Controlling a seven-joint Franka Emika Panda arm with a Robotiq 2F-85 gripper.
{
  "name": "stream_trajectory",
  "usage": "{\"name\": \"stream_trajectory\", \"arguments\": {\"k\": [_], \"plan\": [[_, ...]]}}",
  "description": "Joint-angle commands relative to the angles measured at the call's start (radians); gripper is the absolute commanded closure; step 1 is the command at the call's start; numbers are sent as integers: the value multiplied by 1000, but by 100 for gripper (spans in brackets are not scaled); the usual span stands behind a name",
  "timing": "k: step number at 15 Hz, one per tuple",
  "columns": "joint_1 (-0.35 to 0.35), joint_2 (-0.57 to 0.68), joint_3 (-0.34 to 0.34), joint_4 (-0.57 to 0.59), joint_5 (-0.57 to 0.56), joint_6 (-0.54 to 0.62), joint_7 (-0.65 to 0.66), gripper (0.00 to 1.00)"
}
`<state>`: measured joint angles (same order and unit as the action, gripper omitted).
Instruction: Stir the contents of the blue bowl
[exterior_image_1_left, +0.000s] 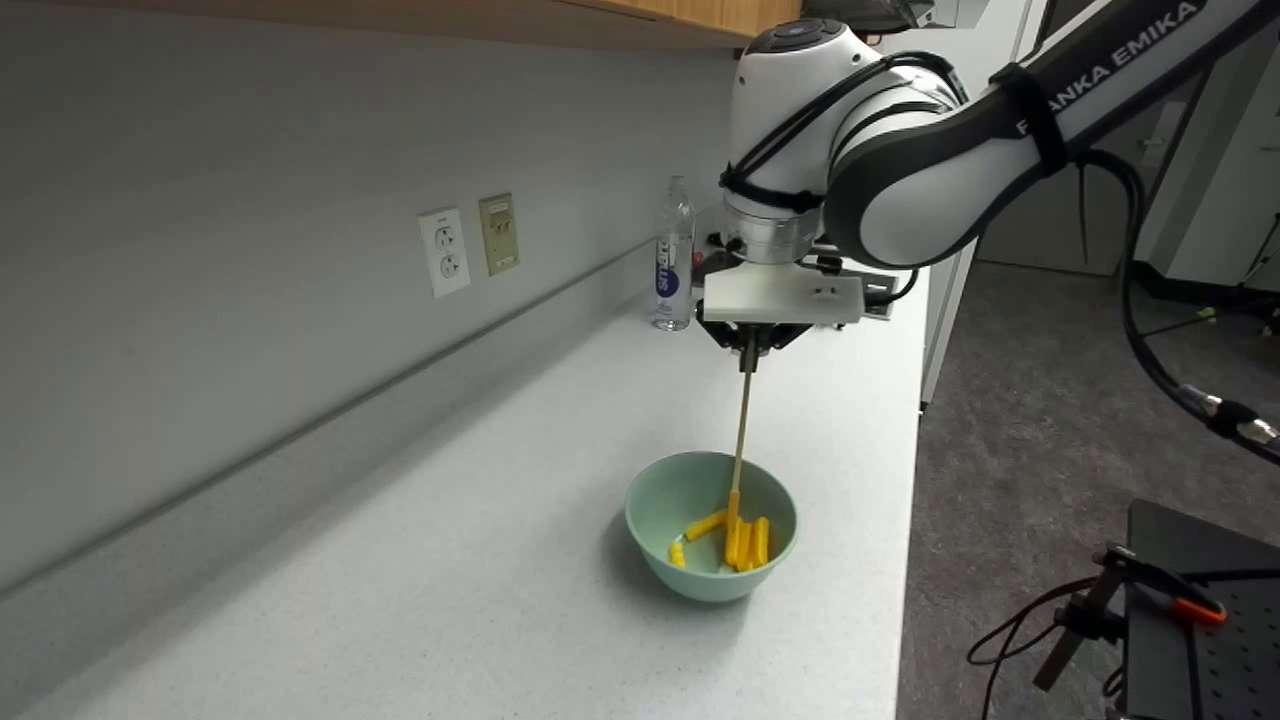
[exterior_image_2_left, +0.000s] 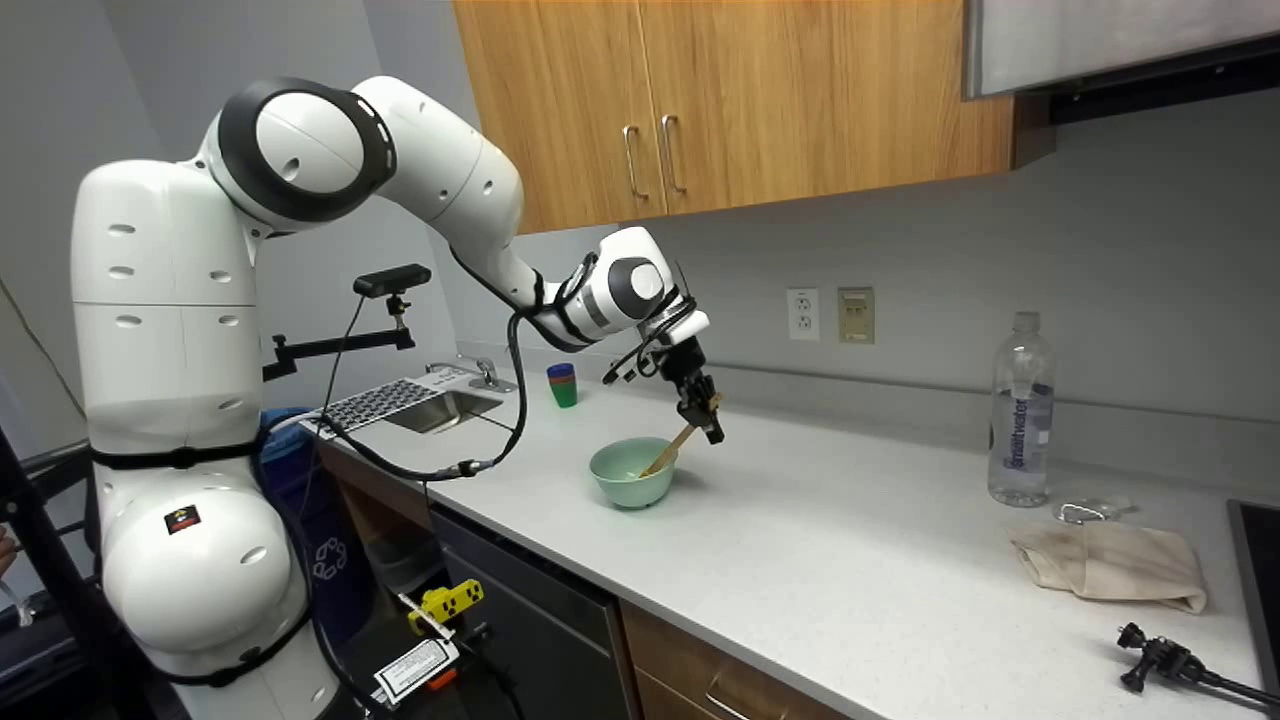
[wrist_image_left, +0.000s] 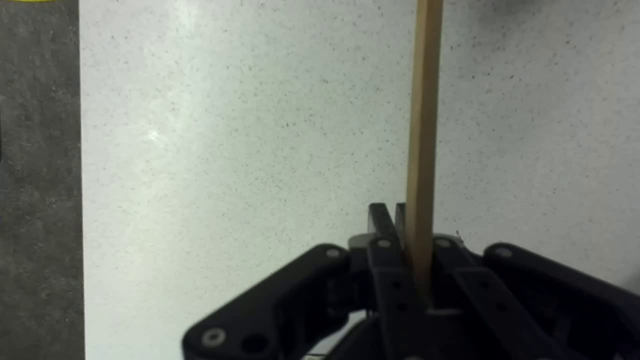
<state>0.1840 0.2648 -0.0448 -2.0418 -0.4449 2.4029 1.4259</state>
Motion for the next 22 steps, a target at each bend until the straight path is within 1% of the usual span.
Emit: {"name": "stream_trajectory", "arguments": {"k": [1,3,5,10,12,13,15,17,19,21,22], "plan": [[21,4,-23,20,-89,38,121,98],[22,3,-22,21,-118,86,192,98],[19,6,-13,23,-107,120,225,98],[1,12,24,23,19,140,179,98],[-9,13,42,21,92,135,126,98],[-15,17,55,26,135,111,71,98],[-31,29,83,36,231,43,-83,98],[-31,40,87,49,274,-44,-195,98],[-23,50,73,66,265,-136,-262,98],[-10,58,52,79,220,-189,-268,98],[-3,60,41,82,194,-198,-253,98]]}}
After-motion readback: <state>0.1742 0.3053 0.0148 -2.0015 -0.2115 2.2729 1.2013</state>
